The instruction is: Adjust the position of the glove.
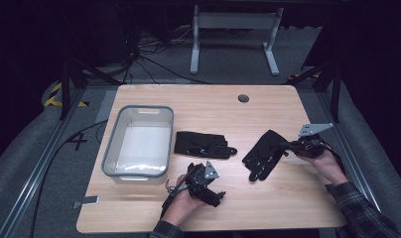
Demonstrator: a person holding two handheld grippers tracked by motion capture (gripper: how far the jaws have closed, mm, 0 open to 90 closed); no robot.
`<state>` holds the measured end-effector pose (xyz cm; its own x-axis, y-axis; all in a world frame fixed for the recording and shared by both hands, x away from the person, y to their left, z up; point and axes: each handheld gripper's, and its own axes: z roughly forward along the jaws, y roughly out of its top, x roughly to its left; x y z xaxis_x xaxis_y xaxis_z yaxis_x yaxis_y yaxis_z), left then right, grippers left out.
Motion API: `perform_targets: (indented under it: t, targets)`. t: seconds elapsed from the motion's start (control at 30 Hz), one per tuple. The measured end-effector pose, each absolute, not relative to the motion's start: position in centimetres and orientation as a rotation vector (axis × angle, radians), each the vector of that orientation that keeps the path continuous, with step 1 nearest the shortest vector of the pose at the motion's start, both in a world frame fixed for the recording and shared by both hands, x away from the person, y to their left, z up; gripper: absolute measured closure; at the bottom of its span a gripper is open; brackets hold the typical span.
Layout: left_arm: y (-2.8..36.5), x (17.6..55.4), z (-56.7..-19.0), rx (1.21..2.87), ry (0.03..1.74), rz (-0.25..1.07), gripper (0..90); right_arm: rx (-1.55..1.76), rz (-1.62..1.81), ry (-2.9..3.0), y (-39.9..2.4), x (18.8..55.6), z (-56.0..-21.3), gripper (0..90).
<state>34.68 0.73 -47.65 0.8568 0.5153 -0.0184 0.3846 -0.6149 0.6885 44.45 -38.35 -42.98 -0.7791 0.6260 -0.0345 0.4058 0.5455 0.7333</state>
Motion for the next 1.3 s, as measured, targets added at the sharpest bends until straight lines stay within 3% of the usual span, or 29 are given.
perform_targets:
  t: [0.5,1.3]
  targets:
    - [0.7,34.7,-47.7,2.305,0.649,0.234,0.2,0.949,0.956,2.509,-39.8,46.4,-44.8,90.0]
    - [0.7,34.7,-47.7,2.305,0.649,0.235,0.2,0.945,0.894,2.548,-41.8,40.5,-44.4,90.0]
